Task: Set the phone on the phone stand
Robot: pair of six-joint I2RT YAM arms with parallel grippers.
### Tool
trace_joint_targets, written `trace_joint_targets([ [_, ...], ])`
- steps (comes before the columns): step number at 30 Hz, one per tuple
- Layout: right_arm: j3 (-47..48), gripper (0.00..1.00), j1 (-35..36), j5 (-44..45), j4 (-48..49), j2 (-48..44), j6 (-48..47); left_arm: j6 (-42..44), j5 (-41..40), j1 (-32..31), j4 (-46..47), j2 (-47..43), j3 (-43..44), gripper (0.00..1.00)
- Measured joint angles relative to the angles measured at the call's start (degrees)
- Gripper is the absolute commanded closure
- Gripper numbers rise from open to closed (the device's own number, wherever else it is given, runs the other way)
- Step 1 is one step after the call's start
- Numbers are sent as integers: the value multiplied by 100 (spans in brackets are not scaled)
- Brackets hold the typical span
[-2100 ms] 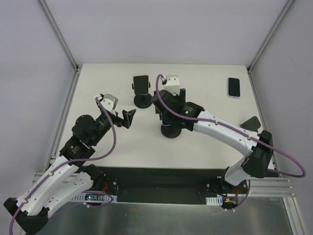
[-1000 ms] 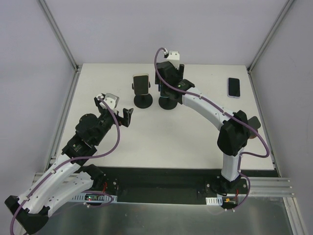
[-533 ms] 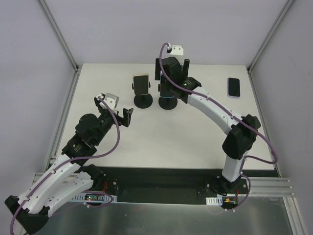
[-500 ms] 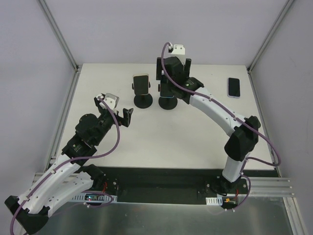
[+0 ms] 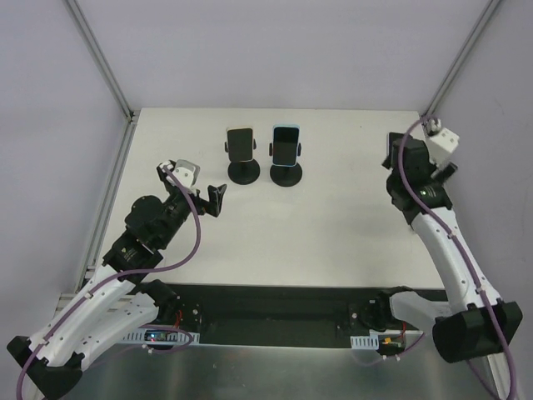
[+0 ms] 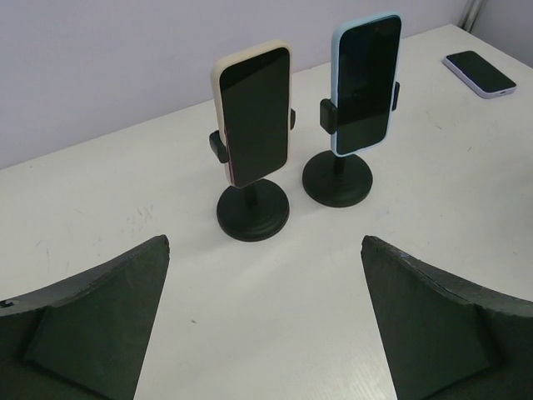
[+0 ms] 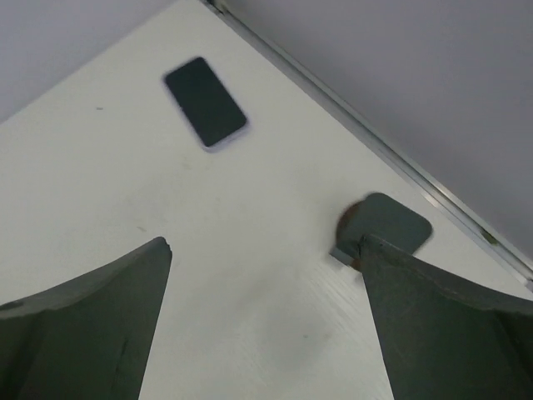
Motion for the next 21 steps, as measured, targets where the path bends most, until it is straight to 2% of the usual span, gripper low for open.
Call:
trace_joint_targets([
  [4,-1032,4,-1386,-363,-540,-682,841,2,2,-46,0,11,0,2],
  [8,-1364,4,-2575,-911,-984,-660,1401,0,33,-111,0,13,-2,1],
  [21,-1211,4,-2863,-1351,-1080,1075,1878,4,37,-111,2,37,-2,1],
])
